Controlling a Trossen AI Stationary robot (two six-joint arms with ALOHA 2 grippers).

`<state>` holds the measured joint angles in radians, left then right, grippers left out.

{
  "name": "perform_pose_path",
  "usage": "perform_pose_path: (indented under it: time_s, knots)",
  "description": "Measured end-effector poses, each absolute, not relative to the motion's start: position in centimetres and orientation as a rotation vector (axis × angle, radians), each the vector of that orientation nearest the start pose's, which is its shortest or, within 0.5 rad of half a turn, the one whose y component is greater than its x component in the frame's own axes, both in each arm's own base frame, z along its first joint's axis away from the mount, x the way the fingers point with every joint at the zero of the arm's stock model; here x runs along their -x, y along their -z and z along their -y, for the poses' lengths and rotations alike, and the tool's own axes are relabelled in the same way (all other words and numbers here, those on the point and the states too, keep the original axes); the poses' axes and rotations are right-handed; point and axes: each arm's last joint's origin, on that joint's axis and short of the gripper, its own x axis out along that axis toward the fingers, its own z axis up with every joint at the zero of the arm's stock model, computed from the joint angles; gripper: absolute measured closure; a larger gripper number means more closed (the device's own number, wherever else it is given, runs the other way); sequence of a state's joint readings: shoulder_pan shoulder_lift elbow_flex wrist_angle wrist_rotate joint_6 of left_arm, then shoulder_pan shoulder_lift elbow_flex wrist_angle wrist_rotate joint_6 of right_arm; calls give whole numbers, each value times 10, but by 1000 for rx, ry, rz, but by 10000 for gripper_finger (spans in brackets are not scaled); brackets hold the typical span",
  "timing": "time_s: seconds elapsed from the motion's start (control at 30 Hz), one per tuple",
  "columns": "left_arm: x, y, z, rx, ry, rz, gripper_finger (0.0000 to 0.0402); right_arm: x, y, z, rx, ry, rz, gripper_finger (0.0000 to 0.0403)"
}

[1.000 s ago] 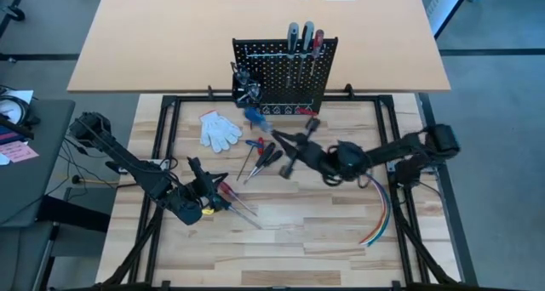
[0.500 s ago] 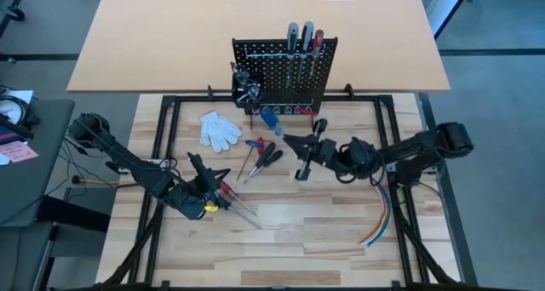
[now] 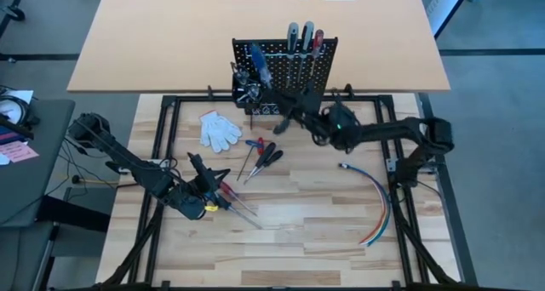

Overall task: Hang tools onto peg board
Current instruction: Hang the transparent blue screwdriver on the peg board

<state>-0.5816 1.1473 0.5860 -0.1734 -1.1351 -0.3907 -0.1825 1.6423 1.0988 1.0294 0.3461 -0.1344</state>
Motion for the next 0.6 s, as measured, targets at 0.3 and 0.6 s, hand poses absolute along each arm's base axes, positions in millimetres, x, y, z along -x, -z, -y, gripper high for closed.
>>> perform_pose_path:
  time_s: [0.3,0.6]
  knots:
    - [-189,-209,93,-184,-598,-382,401,-365,-342,127,5,673,469,387]
    - [-189,-209,94,-176,-582,-394,401,-364,-347,122,78,732,472,387]
